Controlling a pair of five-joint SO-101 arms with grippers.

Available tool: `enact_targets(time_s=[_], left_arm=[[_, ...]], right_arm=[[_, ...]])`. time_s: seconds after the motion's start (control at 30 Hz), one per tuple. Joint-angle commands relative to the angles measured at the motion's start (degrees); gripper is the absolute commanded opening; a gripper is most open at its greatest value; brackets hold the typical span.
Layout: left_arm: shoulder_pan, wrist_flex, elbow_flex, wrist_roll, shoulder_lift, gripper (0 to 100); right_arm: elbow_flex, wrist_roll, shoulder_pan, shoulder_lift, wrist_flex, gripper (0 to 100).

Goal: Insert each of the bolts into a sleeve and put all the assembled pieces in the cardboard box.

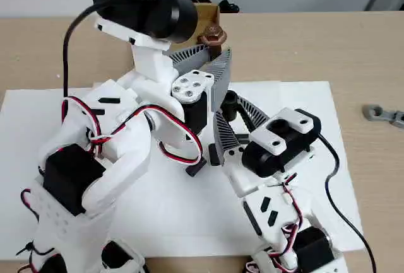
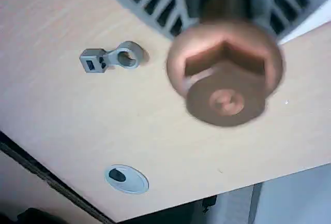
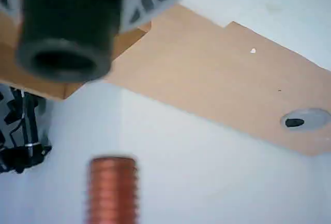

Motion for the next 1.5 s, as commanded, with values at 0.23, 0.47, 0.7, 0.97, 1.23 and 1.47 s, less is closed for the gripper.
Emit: enact_targets(time_s=[0.23,0.47,0.7,0.97,1.23,1.47], left_arm=[[3.96,-0.35,-2.33,0.44,0.09,1],[3.96,-0.26,-1.10,0.35,0.09,1],[3.43,-3.34,5.41,0.26,-0.35,1],[-1.14,-5.54,5.76,0.18,-0.44,1],[-1.14,-7.65,5.49,0.88,-0.44,1],[-1.14,-8.53,5.85,3.60,0.00,1]], right_arm=[[-0.26,-0.62,0.40,-0.75,-1.19,0.5],[-0.26,-0.62,0.40,-0.75,-1.36,0.5],[-0.26,-0.62,0.40,-0.75,-1.36,0.5],[-0.26,-0.62,0.40,-0.75,-1.36,0.5],[-0.26,-0.62,0.40,-0.75,-1.19,0.5],[-0.26,-0.62,0.40,-0.75,-1.27,0.5]])
